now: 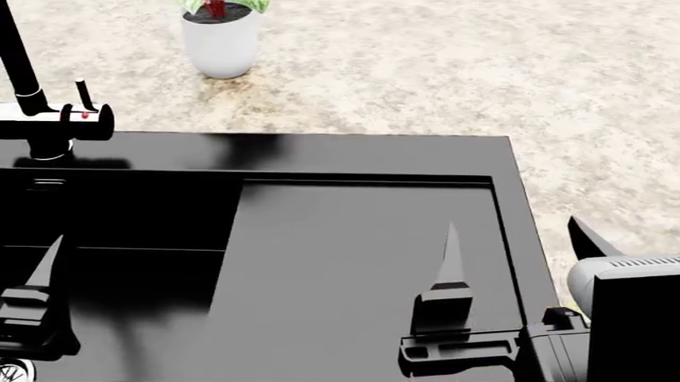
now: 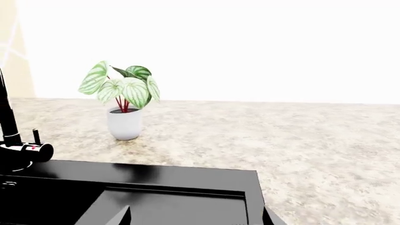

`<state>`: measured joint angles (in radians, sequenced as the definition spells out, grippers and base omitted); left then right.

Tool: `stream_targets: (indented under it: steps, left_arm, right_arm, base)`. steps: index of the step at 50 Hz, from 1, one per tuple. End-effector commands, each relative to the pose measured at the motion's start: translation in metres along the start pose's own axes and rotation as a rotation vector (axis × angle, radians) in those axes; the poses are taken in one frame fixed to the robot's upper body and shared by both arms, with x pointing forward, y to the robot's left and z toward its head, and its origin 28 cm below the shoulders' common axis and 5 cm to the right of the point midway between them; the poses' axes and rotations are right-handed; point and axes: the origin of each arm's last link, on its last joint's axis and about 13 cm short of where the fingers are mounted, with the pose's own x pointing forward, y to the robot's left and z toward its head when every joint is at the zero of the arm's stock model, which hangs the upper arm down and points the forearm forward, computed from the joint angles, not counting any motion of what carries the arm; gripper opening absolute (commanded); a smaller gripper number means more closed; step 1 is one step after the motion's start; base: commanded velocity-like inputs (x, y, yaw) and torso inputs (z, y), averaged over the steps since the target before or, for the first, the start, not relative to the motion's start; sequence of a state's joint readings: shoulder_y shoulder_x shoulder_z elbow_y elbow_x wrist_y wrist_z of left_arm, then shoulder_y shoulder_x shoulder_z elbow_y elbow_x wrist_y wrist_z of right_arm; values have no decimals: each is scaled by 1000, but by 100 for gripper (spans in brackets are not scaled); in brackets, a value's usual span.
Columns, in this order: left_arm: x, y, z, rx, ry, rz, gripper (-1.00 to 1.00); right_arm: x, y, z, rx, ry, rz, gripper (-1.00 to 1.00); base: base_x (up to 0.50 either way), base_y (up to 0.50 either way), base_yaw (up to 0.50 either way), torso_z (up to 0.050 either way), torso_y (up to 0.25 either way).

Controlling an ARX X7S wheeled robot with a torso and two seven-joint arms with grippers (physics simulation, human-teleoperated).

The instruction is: There is a mixed pile of frozen fruits and vegetables on the counter. Locate all the frozen vegetables and place the items in a bowl on the counter. Take all the frozen fruits and defrost them in a running sink.

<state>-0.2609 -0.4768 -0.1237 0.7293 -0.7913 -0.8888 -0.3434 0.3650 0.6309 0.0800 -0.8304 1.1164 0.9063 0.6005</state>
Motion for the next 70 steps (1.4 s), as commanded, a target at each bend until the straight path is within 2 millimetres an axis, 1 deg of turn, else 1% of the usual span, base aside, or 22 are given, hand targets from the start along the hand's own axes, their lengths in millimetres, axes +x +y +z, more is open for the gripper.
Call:
stream_targets:
  steps: [1, 16, 39, 47, 54, 65, 70]
  left_arm:
    - [-1, 2, 0, 0, 0, 1, 100]
    - [2, 0, 0, 4, 2, 4, 100]
    - [-2, 2, 1, 6, 0, 3, 100]
    - [0, 1, 0, 7, 1, 2, 100]
    - [-3, 3, 1, 8, -1, 2, 100]
    - [0, -1, 1, 13, 0, -6, 100]
    - [-1, -1, 2, 13, -3, -8, 100]
  right_arm:
    - [1, 0, -1, 7, 2, 0, 100]
    - [1, 1, -2, 1, 2, 8, 100]
    - [0, 2, -2, 3, 0, 17, 100]
    - [1, 2, -2, 6, -1, 14, 100]
    - [2, 2, -2, 11, -2, 11, 100]
    - [1, 2, -3, 6, 1, 14, 100]
    - [1, 2, -3, 8, -2, 13, 100]
  base:
    - [0, 500, 0, 0, 0]
    - [0, 500, 0, 0, 0]
    - [0, 500, 0, 0, 0]
    - [0, 500, 0, 0, 0]
    - [0, 500, 0, 0, 0]
    - [0, 500, 0, 0, 0]
    - [0, 500, 0, 0, 0]
